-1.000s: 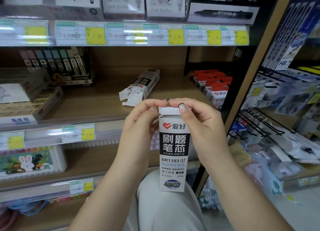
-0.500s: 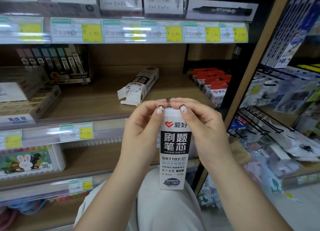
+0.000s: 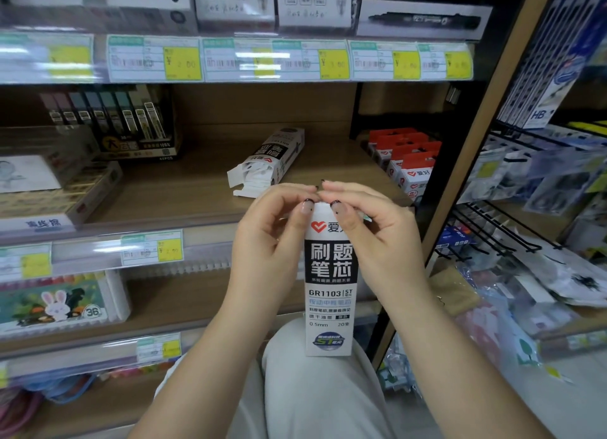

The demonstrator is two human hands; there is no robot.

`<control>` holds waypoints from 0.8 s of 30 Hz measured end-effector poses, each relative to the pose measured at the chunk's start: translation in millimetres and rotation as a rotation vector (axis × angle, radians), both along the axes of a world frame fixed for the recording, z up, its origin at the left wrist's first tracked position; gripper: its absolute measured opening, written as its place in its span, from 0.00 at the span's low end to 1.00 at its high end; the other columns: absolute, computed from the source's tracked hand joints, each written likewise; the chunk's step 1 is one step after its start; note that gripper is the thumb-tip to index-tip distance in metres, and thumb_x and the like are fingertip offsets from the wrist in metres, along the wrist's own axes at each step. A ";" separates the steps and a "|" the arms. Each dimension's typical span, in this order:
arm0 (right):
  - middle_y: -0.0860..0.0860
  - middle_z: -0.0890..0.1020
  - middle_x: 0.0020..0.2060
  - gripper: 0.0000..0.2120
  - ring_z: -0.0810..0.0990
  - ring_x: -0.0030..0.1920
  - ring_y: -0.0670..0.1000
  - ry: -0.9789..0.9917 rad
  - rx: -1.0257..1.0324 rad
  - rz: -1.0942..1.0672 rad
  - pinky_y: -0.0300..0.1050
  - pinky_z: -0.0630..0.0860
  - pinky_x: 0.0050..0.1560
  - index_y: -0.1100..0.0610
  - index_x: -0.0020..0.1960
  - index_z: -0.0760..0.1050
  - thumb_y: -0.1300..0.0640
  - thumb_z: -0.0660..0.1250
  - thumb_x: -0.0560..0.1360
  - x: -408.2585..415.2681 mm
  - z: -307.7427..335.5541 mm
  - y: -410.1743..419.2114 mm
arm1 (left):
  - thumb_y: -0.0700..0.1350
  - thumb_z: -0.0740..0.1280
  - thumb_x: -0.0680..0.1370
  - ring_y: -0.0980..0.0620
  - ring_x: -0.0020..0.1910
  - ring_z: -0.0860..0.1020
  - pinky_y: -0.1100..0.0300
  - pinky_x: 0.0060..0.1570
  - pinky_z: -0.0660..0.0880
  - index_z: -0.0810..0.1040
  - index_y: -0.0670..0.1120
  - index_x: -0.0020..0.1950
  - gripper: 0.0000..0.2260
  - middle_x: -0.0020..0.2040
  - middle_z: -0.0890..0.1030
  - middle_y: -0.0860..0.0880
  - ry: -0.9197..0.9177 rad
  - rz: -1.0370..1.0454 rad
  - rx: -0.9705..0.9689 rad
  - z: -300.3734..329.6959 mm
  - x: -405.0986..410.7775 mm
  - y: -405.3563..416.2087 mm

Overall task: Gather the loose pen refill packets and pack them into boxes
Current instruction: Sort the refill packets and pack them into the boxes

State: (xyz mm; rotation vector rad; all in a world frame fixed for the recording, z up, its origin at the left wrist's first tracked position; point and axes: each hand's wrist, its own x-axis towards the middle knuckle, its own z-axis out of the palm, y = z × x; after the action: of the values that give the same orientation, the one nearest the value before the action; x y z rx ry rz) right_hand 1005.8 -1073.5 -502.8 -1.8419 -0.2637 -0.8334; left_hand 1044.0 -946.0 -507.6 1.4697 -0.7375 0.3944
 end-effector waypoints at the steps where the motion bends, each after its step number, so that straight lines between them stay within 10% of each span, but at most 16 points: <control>1: 0.42 0.79 0.53 0.09 0.77 0.57 0.39 0.001 -0.005 0.007 0.30 0.70 0.57 0.51 0.54 0.78 0.58 0.64 0.76 0.4 -0.5 0.2 | 0.42 0.63 0.77 0.56 0.52 0.79 0.62 0.50 0.75 0.77 0.56 0.47 0.08 0.50 0.80 0.55 -0.035 0.015 0.023 -0.5 0.7 1.8; 24: 0.43 0.80 0.53 0.10 0.78 0.56 0.41 0.086 0.023 0.123 0.36 0.73 0.55 0.45 0.47 0.79 0.59 0.68 0.71 8.0 4.6 2.9 | 0.40 0.66 0.76 0.59 0.53 0.79 0.66 0.51 0.75 0.76 0.51 0.50 0.06 0.52 0.80 0.62 -0.106 -0.049 0.161 1.2 12.0 22.9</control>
State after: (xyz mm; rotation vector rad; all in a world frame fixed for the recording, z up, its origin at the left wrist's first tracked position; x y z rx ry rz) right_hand 1013.8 -1070.6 -498.2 -1.8163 -0.3082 -0.6688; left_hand 1056.0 -923.1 -506.4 1.5871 -0.9055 0.3848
